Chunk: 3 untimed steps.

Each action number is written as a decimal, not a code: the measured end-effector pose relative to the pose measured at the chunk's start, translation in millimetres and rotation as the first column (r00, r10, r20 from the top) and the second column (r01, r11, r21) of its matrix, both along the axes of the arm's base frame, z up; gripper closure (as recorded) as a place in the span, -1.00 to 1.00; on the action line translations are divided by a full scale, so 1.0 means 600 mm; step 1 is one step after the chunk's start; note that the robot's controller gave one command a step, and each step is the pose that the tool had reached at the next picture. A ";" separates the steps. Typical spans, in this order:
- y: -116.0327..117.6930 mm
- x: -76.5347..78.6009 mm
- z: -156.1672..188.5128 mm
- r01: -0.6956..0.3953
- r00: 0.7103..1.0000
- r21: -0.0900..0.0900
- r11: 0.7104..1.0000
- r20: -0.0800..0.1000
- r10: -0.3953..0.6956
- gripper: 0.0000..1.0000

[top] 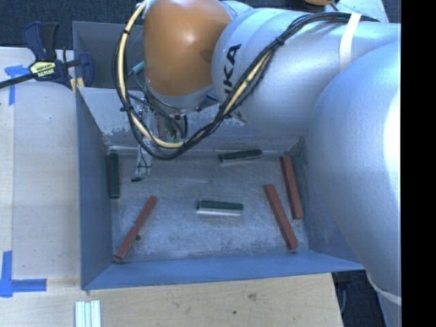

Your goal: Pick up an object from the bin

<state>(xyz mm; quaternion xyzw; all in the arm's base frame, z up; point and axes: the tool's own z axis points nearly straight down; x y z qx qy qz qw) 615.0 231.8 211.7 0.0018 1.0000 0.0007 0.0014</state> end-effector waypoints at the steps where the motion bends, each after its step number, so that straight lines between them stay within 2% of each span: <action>1: -0.018 -0.027 -0.092 0.034 0.999 0.002 0.999 0.005 -0.034 -1.00; 2: -0.046 0.004 -0.168 0.081 0.997 -0.001 0.997 -0.001 -0.081 -1.00; 3: -0.087 -0.041 -0.223 0.196 0.981 0.000 0.981 0.000 -0.196 -1.00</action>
Offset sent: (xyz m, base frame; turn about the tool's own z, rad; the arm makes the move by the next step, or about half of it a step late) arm 0.0029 -0.0259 -0.0977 0.0811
